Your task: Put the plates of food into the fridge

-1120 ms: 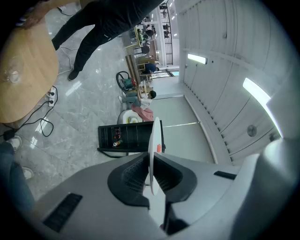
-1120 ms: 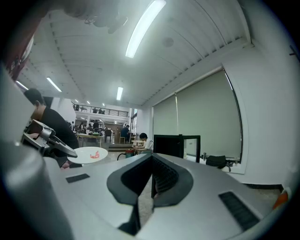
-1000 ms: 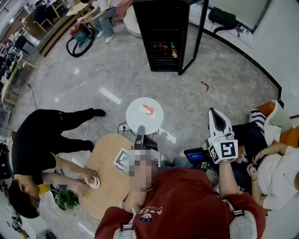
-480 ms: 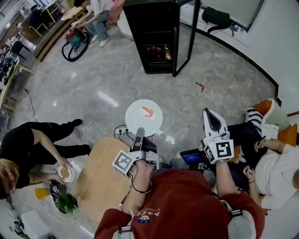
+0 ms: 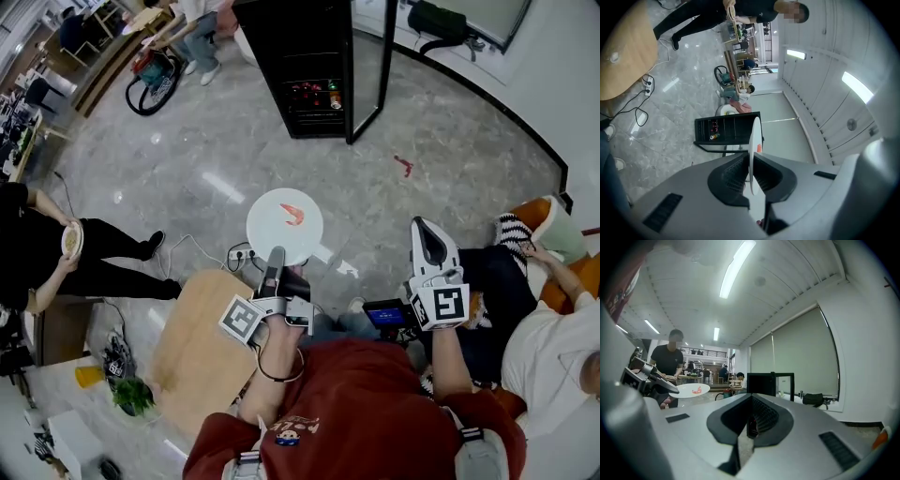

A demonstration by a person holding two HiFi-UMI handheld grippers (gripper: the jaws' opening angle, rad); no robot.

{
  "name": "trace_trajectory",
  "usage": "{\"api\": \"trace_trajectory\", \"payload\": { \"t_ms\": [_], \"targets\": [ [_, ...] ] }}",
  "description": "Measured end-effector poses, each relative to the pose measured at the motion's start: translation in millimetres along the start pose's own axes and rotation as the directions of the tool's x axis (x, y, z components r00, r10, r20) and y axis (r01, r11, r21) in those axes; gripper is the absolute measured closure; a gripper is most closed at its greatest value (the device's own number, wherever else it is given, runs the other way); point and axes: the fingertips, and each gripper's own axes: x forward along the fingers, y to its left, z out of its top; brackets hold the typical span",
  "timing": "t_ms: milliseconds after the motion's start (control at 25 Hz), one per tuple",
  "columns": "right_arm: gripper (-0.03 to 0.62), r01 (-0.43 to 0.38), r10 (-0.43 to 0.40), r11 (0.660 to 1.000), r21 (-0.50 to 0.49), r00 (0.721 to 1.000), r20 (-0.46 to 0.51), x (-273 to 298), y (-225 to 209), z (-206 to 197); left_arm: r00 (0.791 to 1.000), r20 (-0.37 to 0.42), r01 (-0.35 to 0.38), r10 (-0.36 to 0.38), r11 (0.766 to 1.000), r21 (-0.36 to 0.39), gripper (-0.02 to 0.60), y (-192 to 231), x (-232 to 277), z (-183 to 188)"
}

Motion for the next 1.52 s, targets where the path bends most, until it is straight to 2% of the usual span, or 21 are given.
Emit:
{"api": "trace_trajectory", "payload": {
  "t_ms": [360, 840, 1160, 1520],
  "targets": [
    [0.583, -0.020, 0.021, 1.000, 0.016, 1.000, -0.010, 15.0, -19.5, -6.2, 1.000, 0.024, 0.015, -0.015, 1.000, -0.018, 0.555, -8.5, 19.8, -12.7],
    [0.583, -0.016, 0.015, 1.000, -0.012, 0.999, -0.049, 76.2, -16.0, -8.9, 1.000, -0.003, -0.030, 0.030, 0.998, -0.057, 0.555, 14.1, 73.6, 17.1],
    [0.583, -0.037, 0.036, 0.999, -0.011, 0.996, -0.081, 145.1, 11.3, -4.2, 0.999, -0.036, -0.037, 0.034, 0.996, -0.082, 0.555, 8.5, 108.6, 58.0],
    [0.583, -0.054, 0.049, 0.996, -0.065, 0.996, -0.071, 232.8, 46.4, 18.8, 0.997, -0.069, -0.040, 0.033, 0.994, -0.101, 0.555, 10.0, 158.7, 118.9]
  ]
}}
